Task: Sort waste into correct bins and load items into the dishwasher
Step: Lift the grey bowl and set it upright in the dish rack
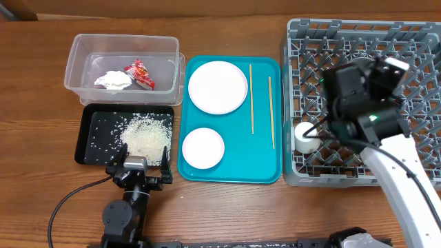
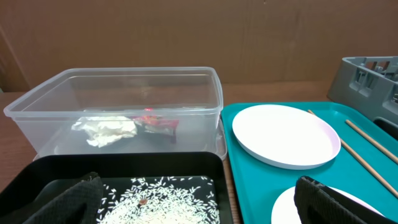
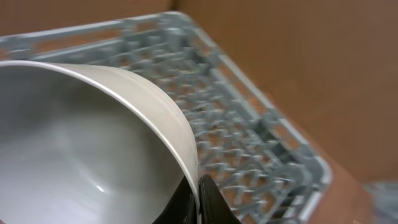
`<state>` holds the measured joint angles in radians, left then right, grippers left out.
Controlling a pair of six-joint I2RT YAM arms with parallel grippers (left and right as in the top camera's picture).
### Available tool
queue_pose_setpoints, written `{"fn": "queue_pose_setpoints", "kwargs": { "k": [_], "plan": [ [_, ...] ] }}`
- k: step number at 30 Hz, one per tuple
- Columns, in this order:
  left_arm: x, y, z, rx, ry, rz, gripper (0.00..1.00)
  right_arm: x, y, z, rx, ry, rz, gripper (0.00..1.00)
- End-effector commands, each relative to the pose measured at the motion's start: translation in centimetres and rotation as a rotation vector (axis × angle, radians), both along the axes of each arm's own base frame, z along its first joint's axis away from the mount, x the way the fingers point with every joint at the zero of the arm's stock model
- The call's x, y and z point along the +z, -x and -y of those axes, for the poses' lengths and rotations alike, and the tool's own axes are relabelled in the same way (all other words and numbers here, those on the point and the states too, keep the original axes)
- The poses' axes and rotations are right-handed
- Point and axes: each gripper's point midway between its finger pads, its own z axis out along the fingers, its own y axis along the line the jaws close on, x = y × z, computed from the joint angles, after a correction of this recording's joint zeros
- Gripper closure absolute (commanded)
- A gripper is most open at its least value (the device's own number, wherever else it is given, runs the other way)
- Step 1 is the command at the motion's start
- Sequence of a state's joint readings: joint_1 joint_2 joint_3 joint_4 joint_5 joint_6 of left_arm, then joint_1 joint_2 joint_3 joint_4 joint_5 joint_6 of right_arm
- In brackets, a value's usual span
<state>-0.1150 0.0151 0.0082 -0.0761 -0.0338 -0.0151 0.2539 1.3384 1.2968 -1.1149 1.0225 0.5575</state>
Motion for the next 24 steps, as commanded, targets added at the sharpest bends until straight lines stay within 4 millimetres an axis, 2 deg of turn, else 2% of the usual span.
{"fn": "queue_pose_setpoints", "kwargs": {
  "k": [1,7,14,17,24],
  "plan": [
    [0.1,0.0,0.0,-0.001,-0.007,0.008,0.0,-0.5,0.4,3.1,-0.124,0.084,-0.023,0.96],
    [0.1,0.0,0.0,-0.001,-0.007,0.008,0.0,-3.3,0.8,7.1,-0.255,0.118,-0.152,0.96],
    [0.1,0.0,0.0,-0.001,-0.007,0.008,0.0,-6.1,1.4,10.0,-0.347,0.119,-0.263,0.96],
    [0.1,0.0,0.0,-0.001,-0.007,0.008,0.0,-7.2,1.2,10.1,-0.345,0.099,-0.295,0.96],
    [0.1,0.0,0.0,-0.001,-0.007,0.008,0.0,-9.5,0.1,7.9,-0.271,0.082,-0.37,0.96]
  ]
}}
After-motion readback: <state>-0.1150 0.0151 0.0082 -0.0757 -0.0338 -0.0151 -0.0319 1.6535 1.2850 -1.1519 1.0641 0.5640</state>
